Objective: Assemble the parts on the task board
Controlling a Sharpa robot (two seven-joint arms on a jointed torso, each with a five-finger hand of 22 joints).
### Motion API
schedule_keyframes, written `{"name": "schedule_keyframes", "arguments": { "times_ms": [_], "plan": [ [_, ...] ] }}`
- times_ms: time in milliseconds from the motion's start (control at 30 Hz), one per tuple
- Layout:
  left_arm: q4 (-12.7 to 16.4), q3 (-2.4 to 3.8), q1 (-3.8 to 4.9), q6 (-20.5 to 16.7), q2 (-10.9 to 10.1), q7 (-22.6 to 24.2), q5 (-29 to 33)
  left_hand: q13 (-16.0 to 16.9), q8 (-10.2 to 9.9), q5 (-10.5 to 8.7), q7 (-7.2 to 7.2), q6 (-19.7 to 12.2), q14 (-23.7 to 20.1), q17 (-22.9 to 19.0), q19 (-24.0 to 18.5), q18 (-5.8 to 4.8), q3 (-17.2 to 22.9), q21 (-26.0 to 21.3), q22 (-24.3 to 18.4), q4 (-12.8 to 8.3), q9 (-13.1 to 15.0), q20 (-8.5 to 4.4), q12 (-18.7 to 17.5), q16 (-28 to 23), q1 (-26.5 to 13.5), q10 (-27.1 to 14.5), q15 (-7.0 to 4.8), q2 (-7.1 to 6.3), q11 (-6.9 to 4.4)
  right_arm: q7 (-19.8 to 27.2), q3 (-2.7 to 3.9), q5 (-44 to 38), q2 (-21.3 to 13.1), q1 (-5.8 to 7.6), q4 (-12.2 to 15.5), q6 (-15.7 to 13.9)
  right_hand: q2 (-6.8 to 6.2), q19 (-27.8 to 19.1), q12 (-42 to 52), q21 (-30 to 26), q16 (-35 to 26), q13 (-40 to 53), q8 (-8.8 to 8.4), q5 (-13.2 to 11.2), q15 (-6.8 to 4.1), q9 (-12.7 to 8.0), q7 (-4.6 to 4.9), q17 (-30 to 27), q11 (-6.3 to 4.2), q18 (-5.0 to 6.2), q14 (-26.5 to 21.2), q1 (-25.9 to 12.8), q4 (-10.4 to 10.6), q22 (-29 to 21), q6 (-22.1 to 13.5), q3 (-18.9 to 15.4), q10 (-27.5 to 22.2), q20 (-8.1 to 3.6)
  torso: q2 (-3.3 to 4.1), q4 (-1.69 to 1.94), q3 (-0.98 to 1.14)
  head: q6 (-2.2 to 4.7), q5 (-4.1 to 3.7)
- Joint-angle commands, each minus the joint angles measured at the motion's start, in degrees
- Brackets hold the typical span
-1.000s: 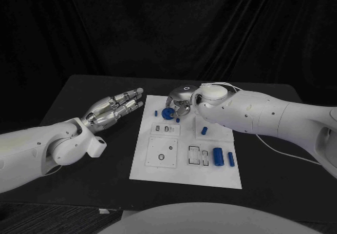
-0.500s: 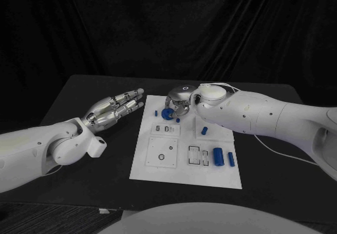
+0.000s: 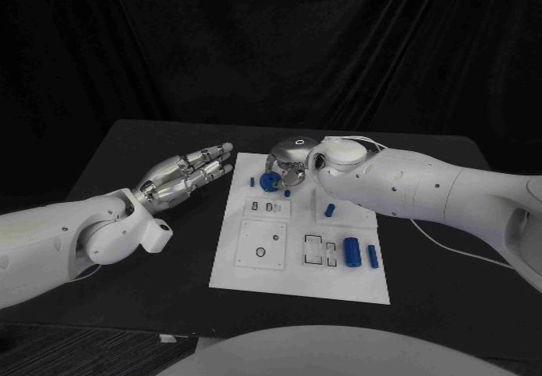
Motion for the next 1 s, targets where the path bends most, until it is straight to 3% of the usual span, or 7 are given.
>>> {"name": "schedule_keyframes", "arguments": {
  "times_ms": [33, 200, 533, 1000],
  "plan": [
    [0.09, 0.05, -0.06, 0.80, -0.01, 0.40, 0.06, 0.06, 0.24, 0.24, 0.43, 0.14, 0.19, -0.10, 0.06, 0.80, 0.42, -0.19, -0.05, 0.01, 0.07, 0.40, 0.20, -0.21, 0.44, 0.18, 0.37, -0.07, 0.38, 1.44, 0.02, -0.23, -0.26, -0.05, 0.30, -4.18, 0.08, 1.31, 0.20, -0.14, 0.20, 15.10, 1.18, 0.66, -0.31, 6.16, -1.04, 1.44, -0.32, 0.10, 3.32, -0.23, 0.12, 6.49, 0.96, 0.37, 5.89, -0.26, -0.01, 0.01, 0.01, 0.00, 0.09],
    [0.07, 0.05, -0.06, 0.84, -0.08, 0.30, 0.06, 0.07, 0.25, 0.24, 0.54, 0.12, 0.19, -0.10, 0.06, 0.82, 0.46, -0.19, -0.05, 0.03, 0.07, 0.43, 0.29, -0.21, 0.43, 0.22, 0.39, -0.08, 0.51, 1.50, 0.02, -0.23, -0.60, 0.30, 0.70, -5.38, -0.07, 1.34, 0.20, -0.17, 0.18, 15.10, 0.96, 2.17, -0.25, 6.71, -0.87, 1.39, -0.19, 0.10, 3.32, -0.98, 0.54, 6.54, 0.71, 0.55, 5.89, -0.23, -0.03, -0.03, 0.00, 0.00, 0.09],
    [-0.03, 0.05, -0.06, 1.04, -0.01, 0.18, 0.06, 0.07, 0.25, 0.24, 0.54, 0.12, 0.19, -0.10, 0.06, 0.82, 0.46, -0.19, -0.05, 0.03, 0.07, 0.43, 0.29, -0.21, 0.43, 0.22, 0.39, -0.08, 0.51, 1.15, 0.02, -0.23, -1.21, 1.39, 1.38, -6.91, -0.33, 1.35, 0.20, -0.20, 0.14, 15.10, 0.61, 2.73, -0.16, 6.91, -0.63, 1.32, -0.04, 0.10, 3.32, -1.63, 0.90, 6.57, 0.31, 0.59, 5.89, -0.18, -0.03, -0.03, 0.01, 0.00, 0.13],
    [-0.19, 0.05, -0.07, 1.30, 0.06, 0.08, 0.06, 0.07, 0.24, 0.22, 0.63, 0.08, 0.19, -0.10, 0.06, 0.84, 0.48, -0.19, -0.05, 0.07, 0.06, 0.47, 0.33, -0.21, 0.40, 0.26, 0.41, -0.10, 0.61, -0.21, 0.02, -0.23, -3.16, 1.97, 2.29, -5.07, -0.48, 1.37, 0.20, -0.22, 0.13, 15.10, 0.22, 2.87, -0.06, 6.97, -0.43, 1.29, 0.12, 0.10, 3.32, -2.22, 1.30, 6.60, -0.07, 0.67, 5.89, -0.10, -0.01, -0.01, 0.01, 0.00, 0.27]
  ]
}}
